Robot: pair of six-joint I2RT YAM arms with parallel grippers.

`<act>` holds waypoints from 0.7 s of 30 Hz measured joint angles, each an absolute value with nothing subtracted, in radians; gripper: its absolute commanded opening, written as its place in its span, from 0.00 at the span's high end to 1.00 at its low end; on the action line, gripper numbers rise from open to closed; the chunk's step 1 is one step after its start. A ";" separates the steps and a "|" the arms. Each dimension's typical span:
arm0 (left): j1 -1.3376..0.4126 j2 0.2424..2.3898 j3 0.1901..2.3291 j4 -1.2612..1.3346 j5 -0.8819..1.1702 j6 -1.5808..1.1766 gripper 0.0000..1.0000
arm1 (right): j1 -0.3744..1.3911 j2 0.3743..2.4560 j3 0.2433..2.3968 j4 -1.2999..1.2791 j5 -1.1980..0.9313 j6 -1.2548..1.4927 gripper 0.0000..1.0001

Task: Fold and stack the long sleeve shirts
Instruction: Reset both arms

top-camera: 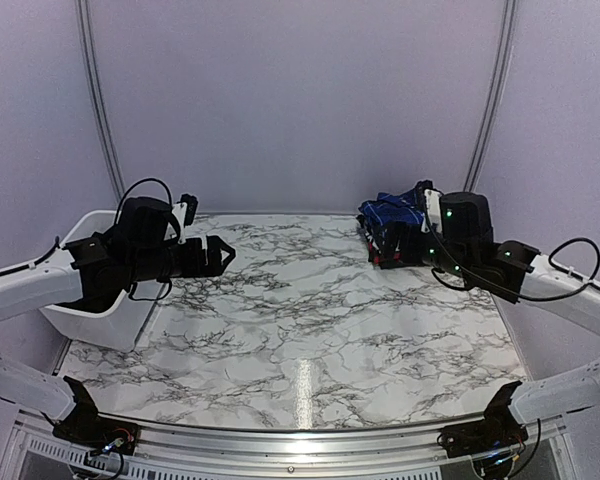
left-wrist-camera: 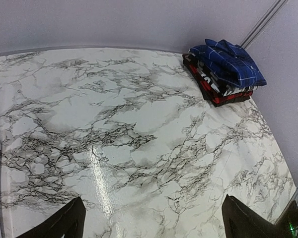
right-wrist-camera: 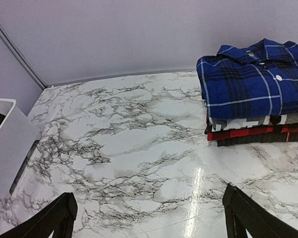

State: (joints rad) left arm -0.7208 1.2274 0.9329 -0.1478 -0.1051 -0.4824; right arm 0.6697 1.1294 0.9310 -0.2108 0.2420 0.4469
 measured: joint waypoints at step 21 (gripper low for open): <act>-0.721 1.176 0.898 -0.108 -0.167 -0.481 0.01 | 0.670 1.157 0.971 -0.284 0.241 0.412 0.02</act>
State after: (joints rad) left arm -0.7208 1.1759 0.8982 -0.1078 -0.1665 -0.4812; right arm 0.6697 1.1568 0.9707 -0.2844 0.2405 0.4118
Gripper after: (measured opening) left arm 0.989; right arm 0.986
